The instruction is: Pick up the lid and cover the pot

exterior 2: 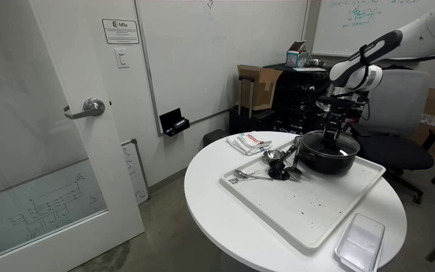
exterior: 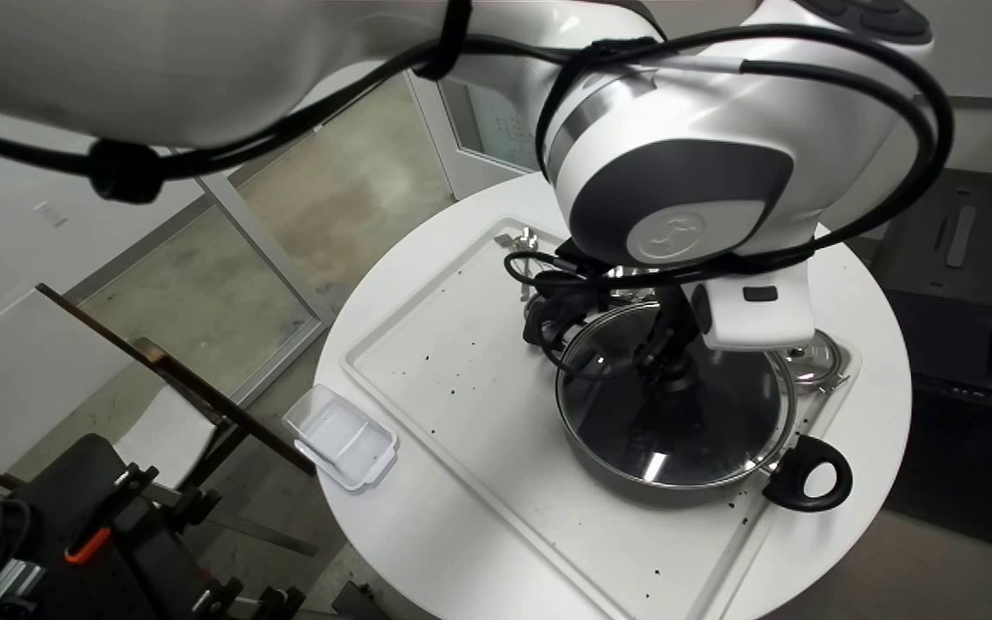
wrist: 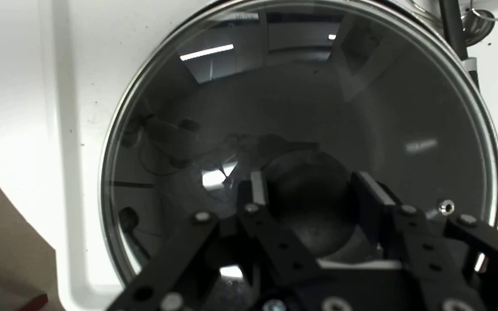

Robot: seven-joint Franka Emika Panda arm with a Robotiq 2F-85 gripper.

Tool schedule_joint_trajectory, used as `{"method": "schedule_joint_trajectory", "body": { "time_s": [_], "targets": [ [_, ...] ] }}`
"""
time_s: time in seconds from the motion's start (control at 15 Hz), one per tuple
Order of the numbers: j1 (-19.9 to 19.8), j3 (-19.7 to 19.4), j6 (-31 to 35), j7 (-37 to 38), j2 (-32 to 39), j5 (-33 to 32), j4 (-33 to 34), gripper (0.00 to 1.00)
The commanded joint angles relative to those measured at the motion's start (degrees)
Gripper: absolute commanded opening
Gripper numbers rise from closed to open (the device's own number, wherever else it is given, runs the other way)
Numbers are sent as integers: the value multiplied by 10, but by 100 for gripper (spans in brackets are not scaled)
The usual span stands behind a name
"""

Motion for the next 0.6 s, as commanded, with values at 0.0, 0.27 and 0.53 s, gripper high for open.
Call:
{"method": "schedule_joint_trajectory", "body": {
  "time_s": [0.0,0.27,0.53],
  "targets": [
    [-5,4,-18,11,8,-1,33,26],
    [-6,9,-15,8,5,3,30,26],
    [-6,12,-12,5,3,5,26,26]
  ]
}}
